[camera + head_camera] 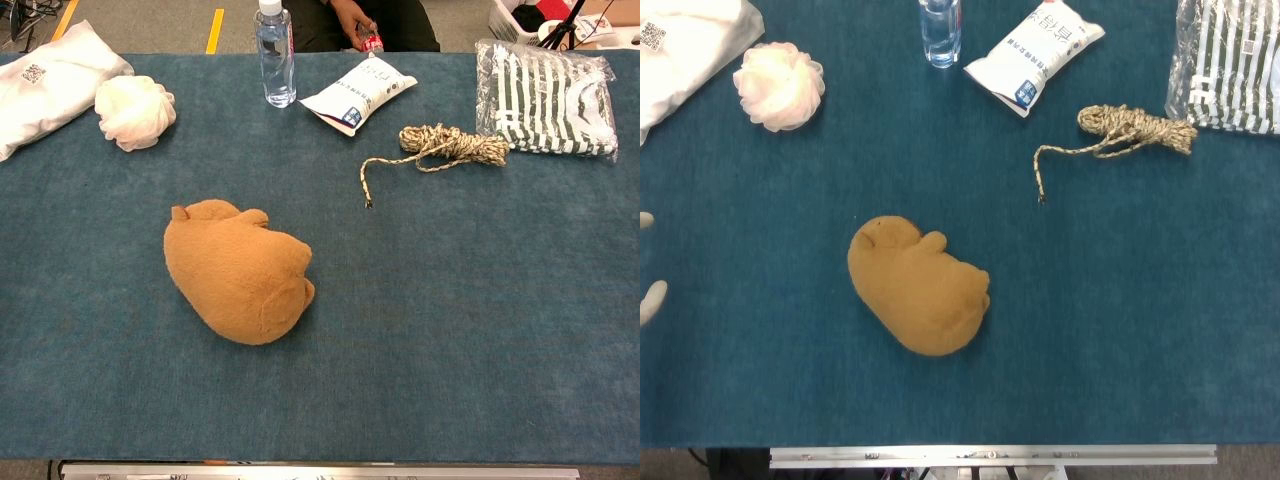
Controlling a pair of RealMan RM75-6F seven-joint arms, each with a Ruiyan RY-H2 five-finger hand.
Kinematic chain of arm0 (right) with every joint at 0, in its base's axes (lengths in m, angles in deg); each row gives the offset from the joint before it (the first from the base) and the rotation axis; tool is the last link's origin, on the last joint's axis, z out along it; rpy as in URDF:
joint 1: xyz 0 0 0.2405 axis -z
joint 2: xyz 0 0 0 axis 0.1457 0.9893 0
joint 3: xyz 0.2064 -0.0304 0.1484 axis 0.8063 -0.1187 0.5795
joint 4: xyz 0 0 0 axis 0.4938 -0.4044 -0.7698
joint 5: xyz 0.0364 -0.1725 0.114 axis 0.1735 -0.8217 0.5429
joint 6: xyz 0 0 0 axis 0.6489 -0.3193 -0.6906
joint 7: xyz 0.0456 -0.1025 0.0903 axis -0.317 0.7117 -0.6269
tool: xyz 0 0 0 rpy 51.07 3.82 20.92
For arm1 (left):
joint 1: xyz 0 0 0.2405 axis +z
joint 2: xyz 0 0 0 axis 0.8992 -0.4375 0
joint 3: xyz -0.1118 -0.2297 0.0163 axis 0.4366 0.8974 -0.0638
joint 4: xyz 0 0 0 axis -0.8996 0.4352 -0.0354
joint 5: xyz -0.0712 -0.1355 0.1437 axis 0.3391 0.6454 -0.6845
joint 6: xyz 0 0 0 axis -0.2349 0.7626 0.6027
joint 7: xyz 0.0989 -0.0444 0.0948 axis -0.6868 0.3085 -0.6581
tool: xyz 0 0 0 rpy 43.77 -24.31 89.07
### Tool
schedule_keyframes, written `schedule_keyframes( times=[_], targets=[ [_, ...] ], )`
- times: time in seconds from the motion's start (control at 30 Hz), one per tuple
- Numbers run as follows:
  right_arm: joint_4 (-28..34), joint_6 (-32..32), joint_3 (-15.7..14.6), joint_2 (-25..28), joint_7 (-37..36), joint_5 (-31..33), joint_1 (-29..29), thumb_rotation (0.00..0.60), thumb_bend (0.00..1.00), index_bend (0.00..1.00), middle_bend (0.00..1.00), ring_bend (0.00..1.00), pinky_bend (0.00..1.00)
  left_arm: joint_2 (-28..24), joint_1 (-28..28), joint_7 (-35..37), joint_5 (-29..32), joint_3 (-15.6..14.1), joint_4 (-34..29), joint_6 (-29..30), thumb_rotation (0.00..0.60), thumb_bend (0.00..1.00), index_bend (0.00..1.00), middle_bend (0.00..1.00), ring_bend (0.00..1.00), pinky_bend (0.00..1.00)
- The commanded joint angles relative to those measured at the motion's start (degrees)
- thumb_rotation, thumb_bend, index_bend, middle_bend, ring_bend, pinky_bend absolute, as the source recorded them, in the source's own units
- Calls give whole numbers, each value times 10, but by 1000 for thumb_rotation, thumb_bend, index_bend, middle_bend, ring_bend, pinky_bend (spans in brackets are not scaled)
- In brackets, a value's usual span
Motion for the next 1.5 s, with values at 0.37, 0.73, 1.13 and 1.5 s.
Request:
schedule_keyframes(
  times=[0.37, 0.73, 1.13, 1.5],
  targets=[
    [-3, -13, 32, 17, -3, -2, -19, 600, 209, 212, 349, 158, 235, -16, -34, 46, -5, 0, 0, -54, 600, 220, 312, 280, 207, 197],
    [10, 17, 44, 24, 13, 21, -39, 600, 209, 211, 349, 158, 235, -25, -125, 129, -11, 20, 12, -166, 600, 220, 375, 322, 250, 197],
    [15, 10, 35, 34, 11, 20, -30, 600, 209, 212, 349, 158, 235, 10, -226, 130, -12, 23, 52, -298, 600, 220, 372, 312, 248, 197],
    [0, 8, 26, 37, -6, 28, -16, 600, 209, 212, 349, 158, 235, 69, -300, 86, 20, 34, 72, -380, 600, 242, 383, 303, 215, 197]
  ],
)
